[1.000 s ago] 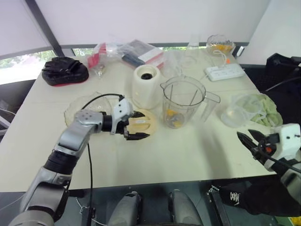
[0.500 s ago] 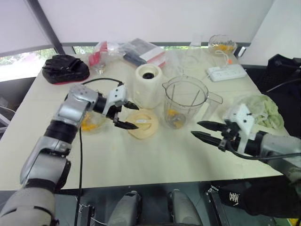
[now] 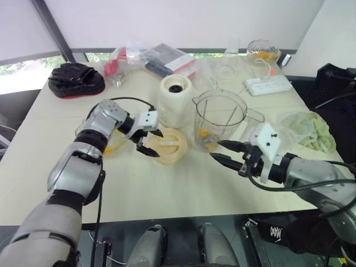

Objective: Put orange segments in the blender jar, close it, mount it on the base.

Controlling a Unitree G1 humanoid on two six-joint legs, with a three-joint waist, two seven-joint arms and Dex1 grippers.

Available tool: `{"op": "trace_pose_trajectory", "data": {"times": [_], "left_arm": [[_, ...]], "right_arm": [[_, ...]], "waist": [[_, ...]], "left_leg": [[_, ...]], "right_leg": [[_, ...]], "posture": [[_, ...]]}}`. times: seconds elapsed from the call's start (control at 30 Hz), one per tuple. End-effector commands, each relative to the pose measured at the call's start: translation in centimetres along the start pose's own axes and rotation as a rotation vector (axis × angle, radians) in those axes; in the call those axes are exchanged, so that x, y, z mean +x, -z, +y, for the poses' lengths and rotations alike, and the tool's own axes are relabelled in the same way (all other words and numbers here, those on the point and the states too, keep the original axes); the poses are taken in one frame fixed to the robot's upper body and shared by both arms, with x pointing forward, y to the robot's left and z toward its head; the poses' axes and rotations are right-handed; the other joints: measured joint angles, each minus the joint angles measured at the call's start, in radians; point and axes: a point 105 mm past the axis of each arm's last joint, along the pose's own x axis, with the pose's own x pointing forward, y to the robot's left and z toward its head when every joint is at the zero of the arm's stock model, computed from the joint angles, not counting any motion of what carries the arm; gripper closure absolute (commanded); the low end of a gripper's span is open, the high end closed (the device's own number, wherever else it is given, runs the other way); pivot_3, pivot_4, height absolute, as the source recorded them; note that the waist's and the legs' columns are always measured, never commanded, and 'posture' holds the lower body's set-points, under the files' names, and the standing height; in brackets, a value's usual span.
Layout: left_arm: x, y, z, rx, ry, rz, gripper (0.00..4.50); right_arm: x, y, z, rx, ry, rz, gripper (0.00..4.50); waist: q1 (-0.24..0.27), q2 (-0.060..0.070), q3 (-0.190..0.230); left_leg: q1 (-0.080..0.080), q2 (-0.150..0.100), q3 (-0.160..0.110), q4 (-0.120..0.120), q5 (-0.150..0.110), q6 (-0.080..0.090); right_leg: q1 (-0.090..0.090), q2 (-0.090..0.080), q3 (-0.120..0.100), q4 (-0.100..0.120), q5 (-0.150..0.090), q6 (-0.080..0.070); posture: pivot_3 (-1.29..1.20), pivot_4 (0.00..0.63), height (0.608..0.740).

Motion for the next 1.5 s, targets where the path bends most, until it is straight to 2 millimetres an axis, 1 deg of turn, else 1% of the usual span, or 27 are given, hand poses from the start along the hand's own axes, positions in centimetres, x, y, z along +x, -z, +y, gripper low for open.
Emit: {"op": "trace_pose_trajectory", "data": {"times": [0.03, 0.17, 0.33, 0.53, 0.67, 0.7, 0.73, 0.77, 1.03, 1.27, 1.5], "left_arm": [[-0.4, -1.0, 1.3, 0.047, -0.061, 0.036, 0.00], [0.1, -1.1, 2.1, 0.050, -0.110, 0.066, 0.00], [0.2, -1.6, 2.8, 0.027, -0.157, 0.060, 0.00], [0.2, -1.7, 3.0, 0.011, -0.177, 0.048, 0.00], [0.4, -1.5, 2.8, -0.008, -0.158, 0.041, 0.00], [0.5, -1.5, 2.8, -0.012, -0.162, 0.040, 0.56], [0.6, -1.5, 2.8, -0.013, -0.166, 0.040, 0.85], [0.7, -1.5, 2.9, -0.011, -0.173, 0.042, 1.33], [0.8, -1.5, 2.9, -0.002, -0.176, 0.057, 1.33], [2.1, -0.9, 2.5, -0.002, -0.158, 0.090, 1.33], [3.1, -0.2, 2.1, -0.017, -0.155, 0.122, 1.33]], "right_arm": [[-0.3, -0.8, 0.8, -0.037, -0.002, -0.019, 2.54], [-0.6, -1.2, 1.5, -0.044, -0.006, -0.023, 2.54], [-0.6, -1.3, 1.8, -0.047, 0.010, -0.018, 2.54], [-0.8, -1.2, 1.8, -0.046, 0.024, -0.008, 2.54], [-0.8, -1.2, 1.7, -0.044, 0.035, -0.005, 2.54], [-0.7, -1.1, 1.7, -0.044, 0.036, -0.004, 2.46], [-0.7, -1.1, 1.7, -0.044, 0.037, -0.004, 2.46], [-0.7, -1.1, 1.7, -0.044, 0.038, -0.004, 2.46], [-0.6, -1.1, 1.8, -0.041, 0.046, -0.005, 2.46], [-0.6, -1.1, 1.9, -0.038, 0.055, -0.008, 2.46], [-0.9, -0.9, 2.2, -0.035, 0.078, 0.001, 2.46]], "waist": [[0.000, 0.000, 0.000], [0.000, -0.001, 0.000], [-0.001, -0.001, 0.000], [-0.001, -0.001, 0.000], [-0.001, -0.001, 0.000], [-0.001, -0.001, 0.000], [-0.001, -0.001, 0.000], [0.000, -0.001, 0.000], [-0.001, -0.001, 0.000], [0.000, -0.001, 0.000], [0.000, -0.002, -0.001]], "left_leg": [[0.000, 0.000, 0.000, 0.000, 0.000, 0.000], [0.000, 0.000, 0.000, 0.000, 0.000, 0.000], [0.000, 0.000, 0.000, 0.000, 0.000, 0.000], [0.000, 0.000, 0.000, 0.000, 0.000, 0.000], [0.000, 0.000, 0.000, 0.000, 0.000, 0.000], [0.000, 0.000, 0.000, 0.000, 0.000, 0.000], [0.000, 0.000, 0.000, 0.000, 0.000, 0.000], [0.000, 0.000, 0.000, 0.001, 0.000, 0.000], [0.000, 0.000, 0.000, 0.001, 0.000, 0.000], [0.000, 0.000, 0.000, 0.001, 0.000, 0.000], [0.000, 0.000, 0.000, 0.001, 0.000, 0.000]], "right_leg": [[0.000, 0.000, 0.000, 0.000, 0.000, 0.000], [0.000, 0.000, 0.000, 0.001, 0.000, 0.000], [0.000, 0.000, 0.000, 0.001, 0.000, 0.000], [0.000, 0.000, 0.000, 0.001, 0.000, 0.000], [0.000, 0.000, 0.000, 0.001, 0.000, 0.000], [0.000, 0.000, 0.000, 0.001, 0.000, 0.000], [0.000, 0.000, 0.000, 0.001, 0.000, 0.000], [0.000, 0.000, 0.000, 0.001, 0.000, 0.000], [0.000, 0.000, 0.000, 0.002, 0.000, 0.000], [0.000, 0.000, 0.000, 0.002, 0.000, 0.001], [0.000, 0.000, 0.000, 0.002, 0.000, 0.001]], "posture": [[0.00, 0.150, 0.740], [0.00, 0.150, 0.740], [0.00, 0.150, 0.740], [0.00, 0.150, 0.740], [0.00, 0.150, 0.740], [0.00, 0.150, 0.740], [0.00, 0.150, 0.740], [0.00, 0.150, 0.740], [0.00, 0.150, 0.740], [0.00, 0.150, 0.740], [0.00, 0.150, 0.740]]}}
